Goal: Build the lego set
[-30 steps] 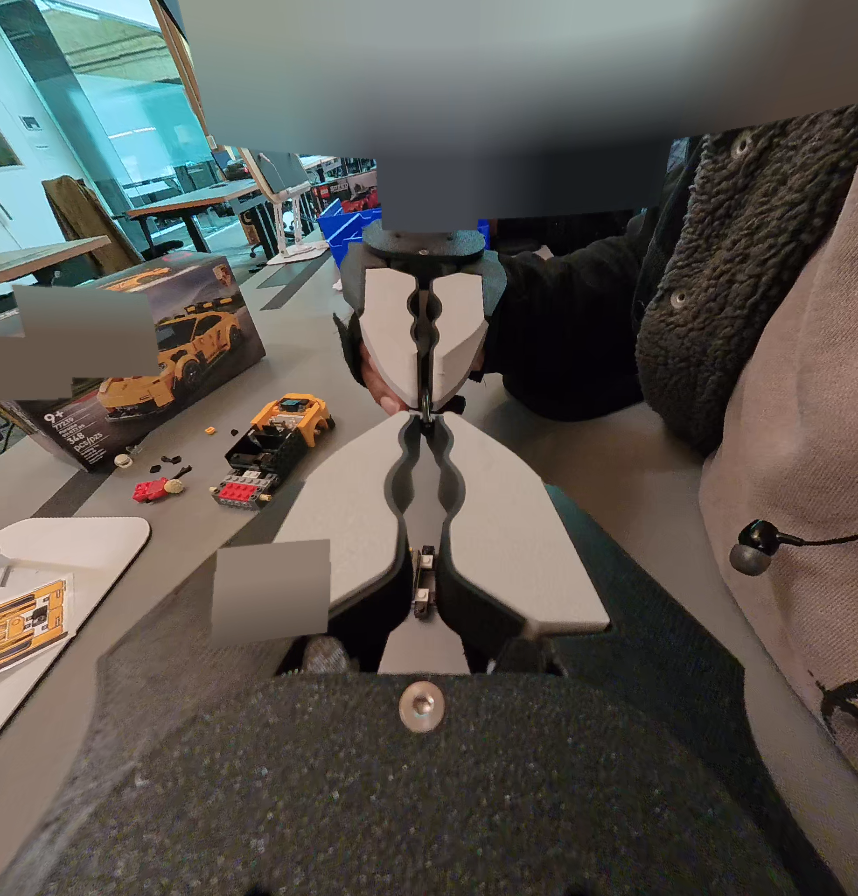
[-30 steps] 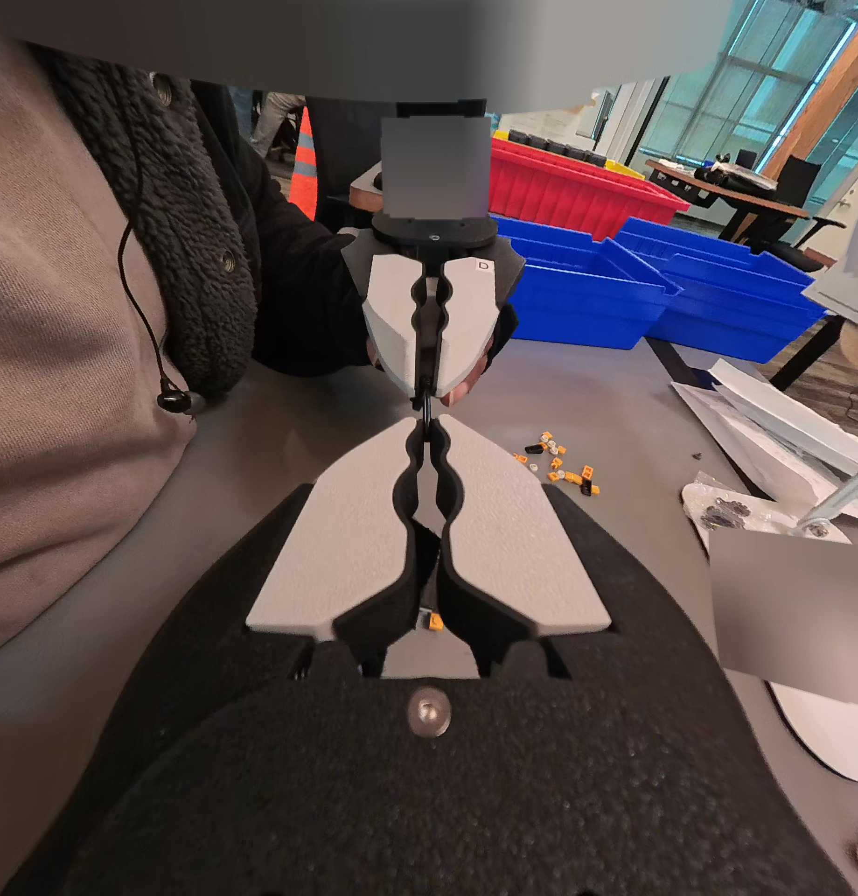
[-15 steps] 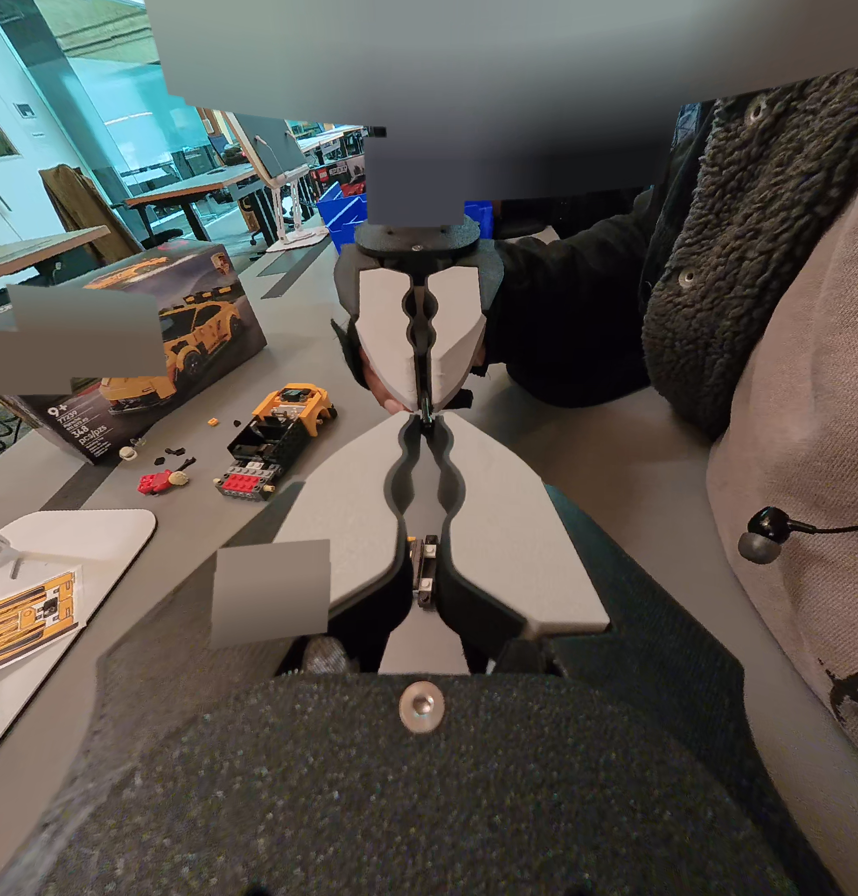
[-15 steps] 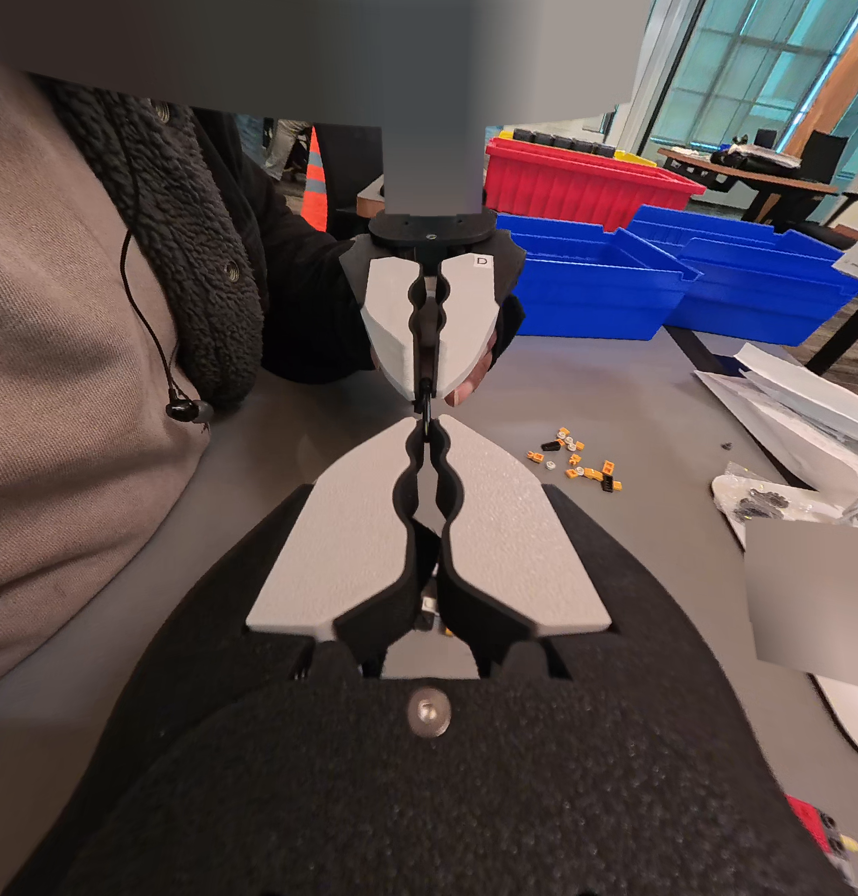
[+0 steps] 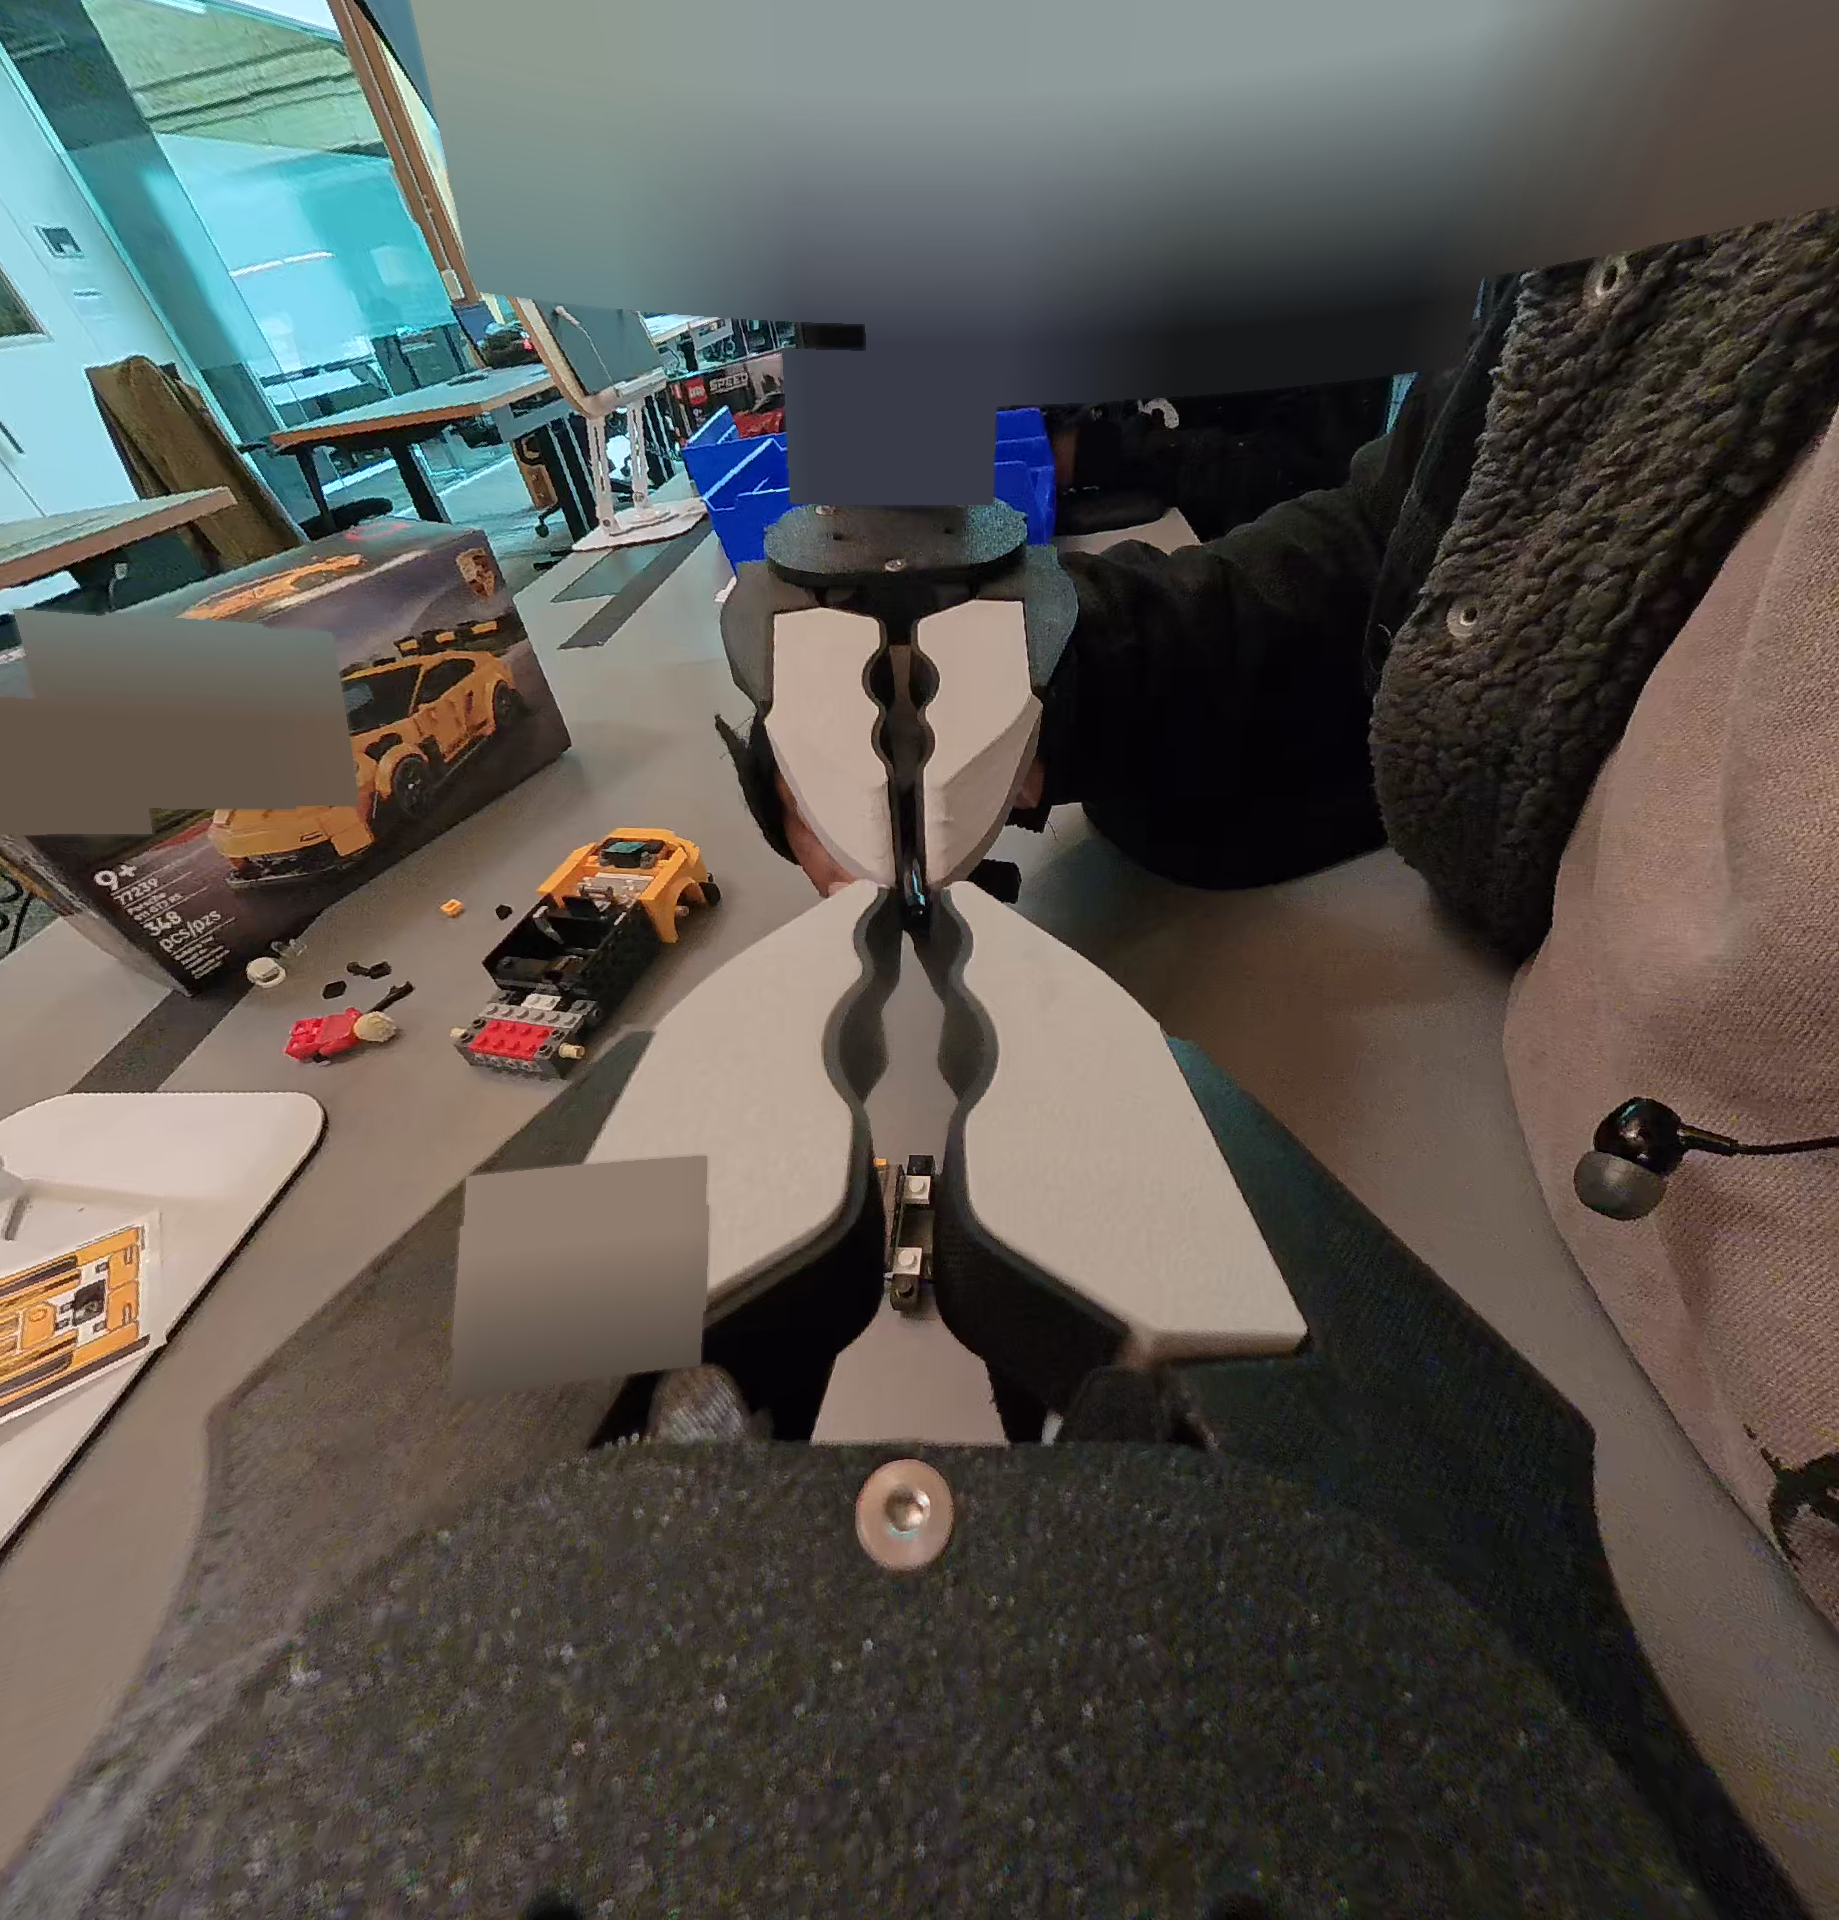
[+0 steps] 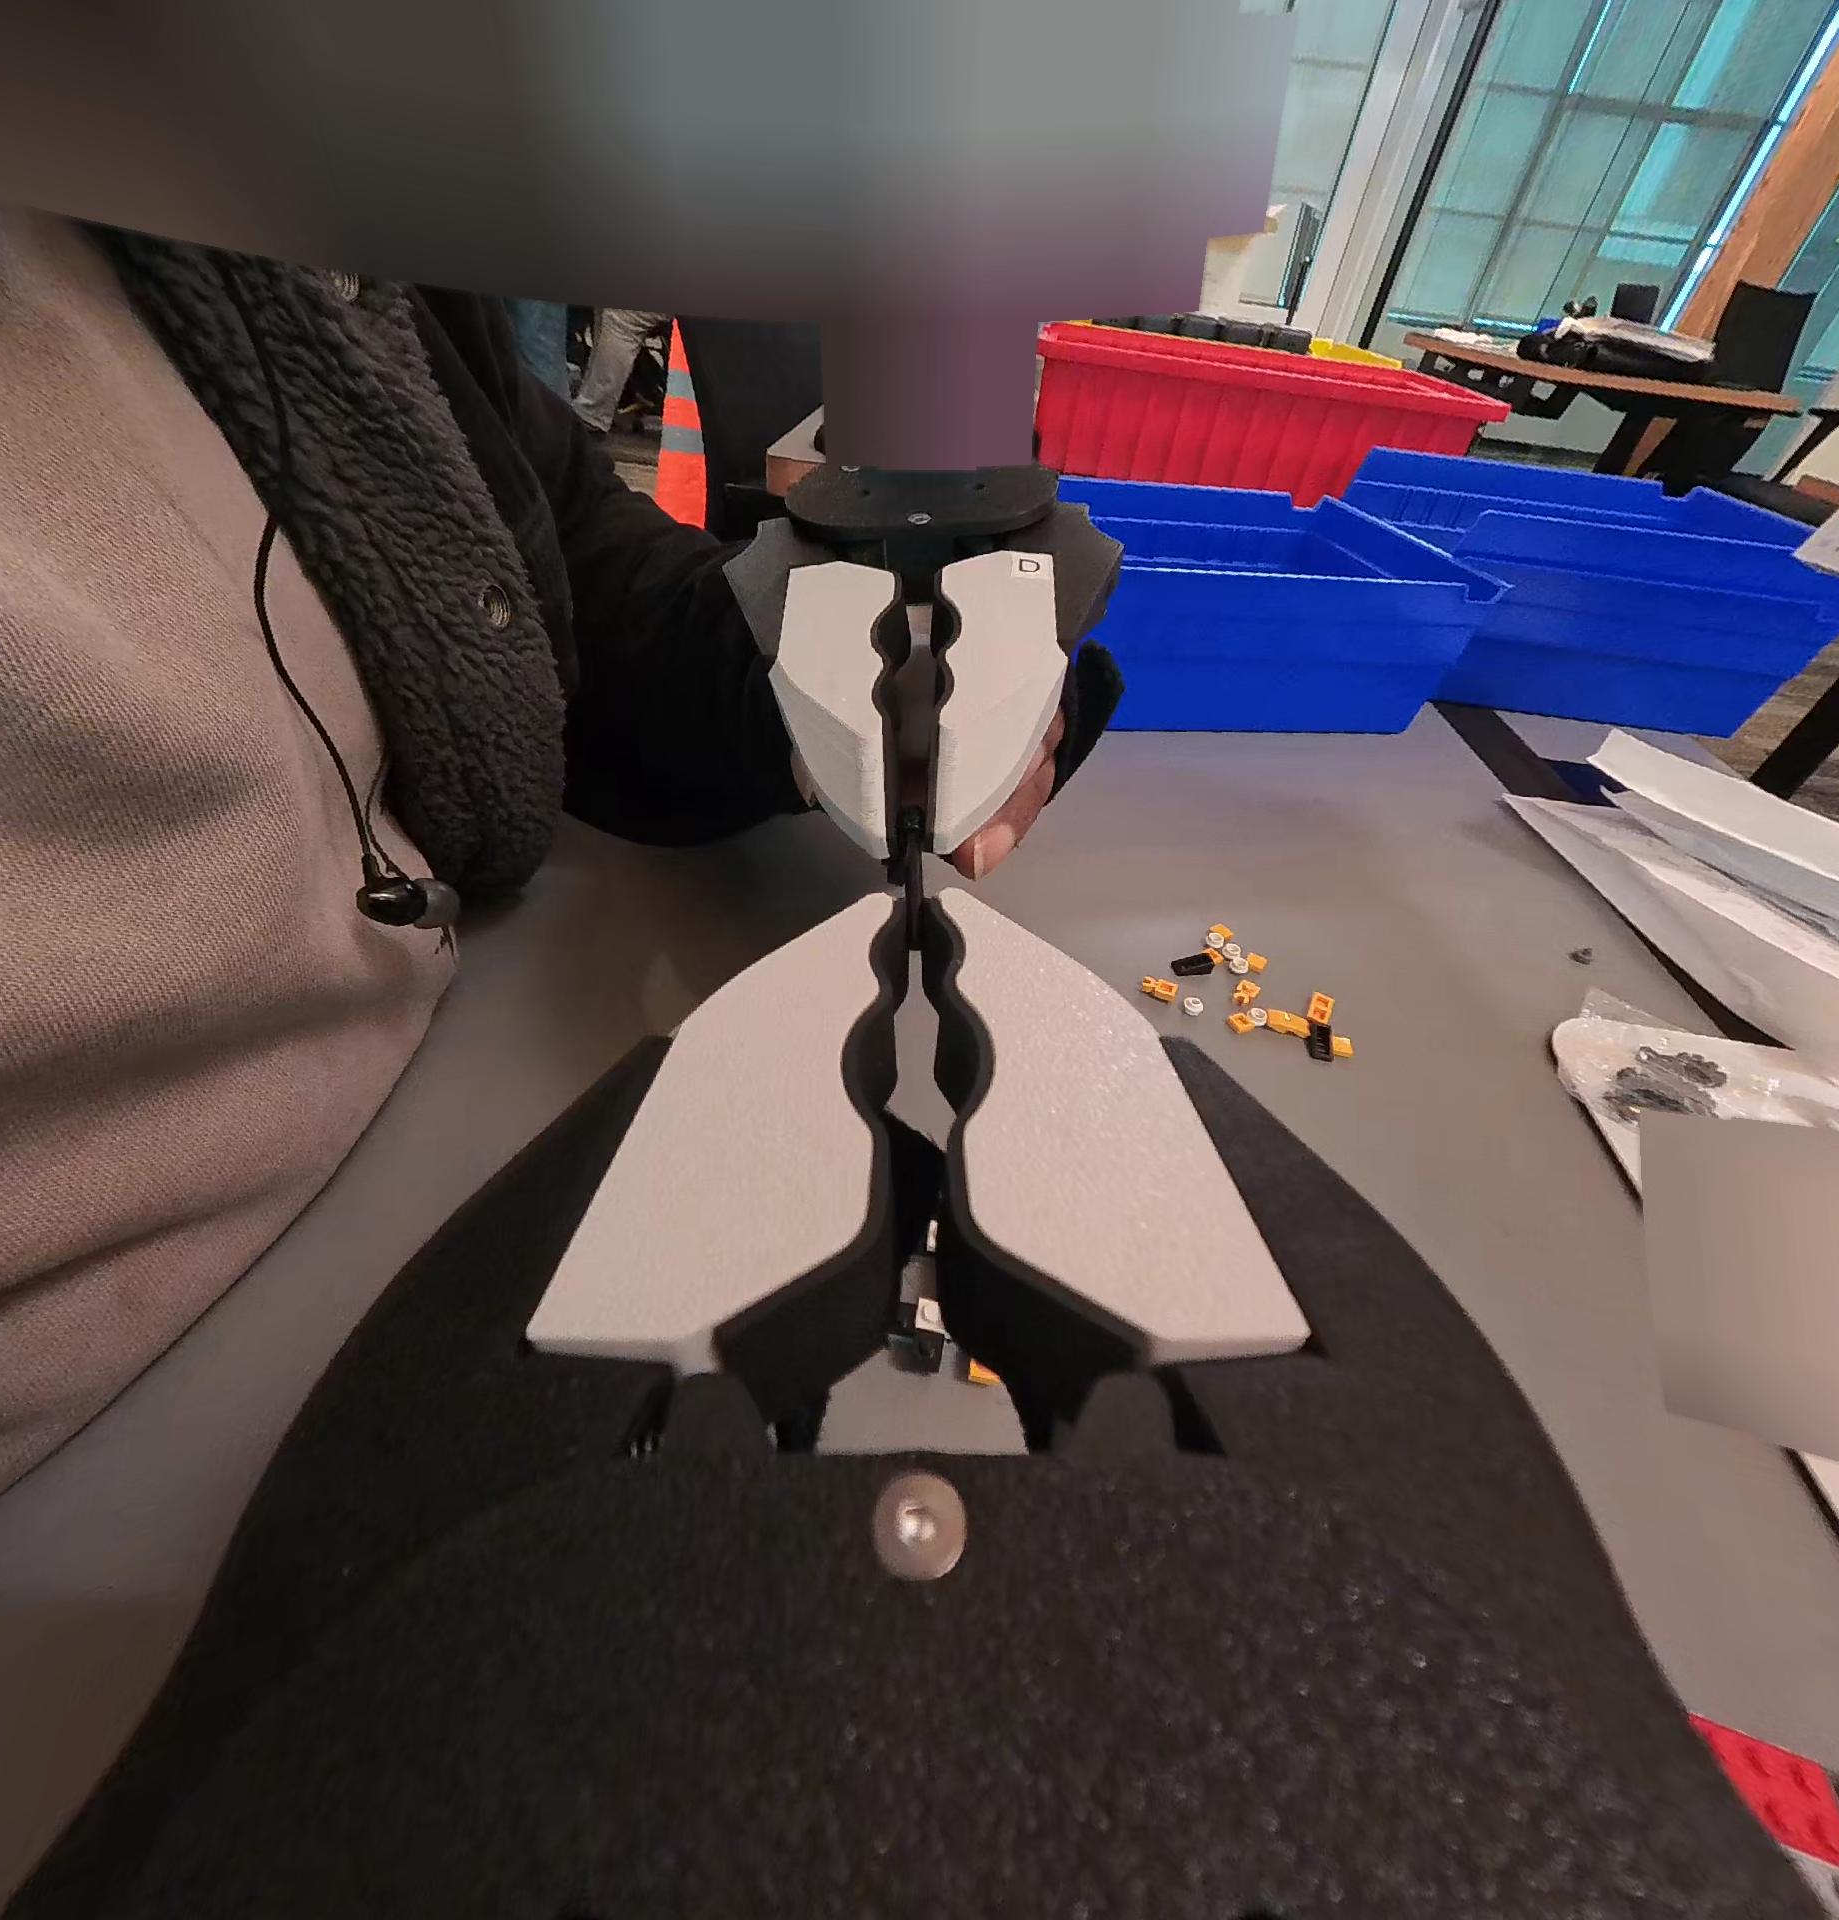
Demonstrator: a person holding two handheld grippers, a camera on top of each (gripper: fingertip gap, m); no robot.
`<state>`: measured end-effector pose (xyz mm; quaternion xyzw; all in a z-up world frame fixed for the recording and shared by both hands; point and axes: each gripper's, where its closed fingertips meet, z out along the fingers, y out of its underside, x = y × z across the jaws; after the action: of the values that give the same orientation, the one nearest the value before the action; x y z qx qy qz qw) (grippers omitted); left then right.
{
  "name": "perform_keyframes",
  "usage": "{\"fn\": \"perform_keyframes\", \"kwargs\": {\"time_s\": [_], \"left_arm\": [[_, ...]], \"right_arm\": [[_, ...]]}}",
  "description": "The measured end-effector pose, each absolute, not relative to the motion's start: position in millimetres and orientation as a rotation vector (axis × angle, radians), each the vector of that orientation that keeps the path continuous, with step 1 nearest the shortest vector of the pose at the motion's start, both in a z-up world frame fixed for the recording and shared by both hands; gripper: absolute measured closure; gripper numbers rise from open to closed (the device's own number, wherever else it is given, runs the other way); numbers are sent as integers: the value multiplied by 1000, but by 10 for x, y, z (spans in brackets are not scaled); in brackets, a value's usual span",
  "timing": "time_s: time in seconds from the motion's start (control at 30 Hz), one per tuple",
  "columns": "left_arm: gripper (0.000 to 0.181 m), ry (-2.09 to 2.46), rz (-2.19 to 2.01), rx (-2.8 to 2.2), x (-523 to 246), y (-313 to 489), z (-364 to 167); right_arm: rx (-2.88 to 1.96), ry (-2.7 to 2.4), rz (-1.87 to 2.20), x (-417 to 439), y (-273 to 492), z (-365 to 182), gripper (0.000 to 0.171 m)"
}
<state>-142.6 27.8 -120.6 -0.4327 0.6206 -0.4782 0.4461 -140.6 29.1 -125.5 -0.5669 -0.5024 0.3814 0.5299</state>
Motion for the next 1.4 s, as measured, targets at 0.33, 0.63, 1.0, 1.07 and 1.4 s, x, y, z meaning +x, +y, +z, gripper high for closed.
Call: {"fn": "perform_keyframes", "kwargs": {"time_s": [0.33,0.63,1.0,1.07,1.4], "left_arm": [[175,1532,-1186,-1076,-1427,290,-1211],[175,1529,-1183,-1064,-1432,281,-1179],[175,1539,-1180,-1076,-1428,290,-1208],[175,1544,-1177,-1081,-1427,293,-1222],[175,1567,-1180,-1100,-1424,298,-1282]], "right_arm": [[-1357,-1187,919,-1414,303,-1269,169],[-1360,-1187,922,-1438,302,-1290,169],[-1362,-1190,915,-1429,304,-1292,169],[-1365,-1194,914,-1427,304,-1299,169],[-1386,-1216,899,-1428,310,-1361,169]]}}
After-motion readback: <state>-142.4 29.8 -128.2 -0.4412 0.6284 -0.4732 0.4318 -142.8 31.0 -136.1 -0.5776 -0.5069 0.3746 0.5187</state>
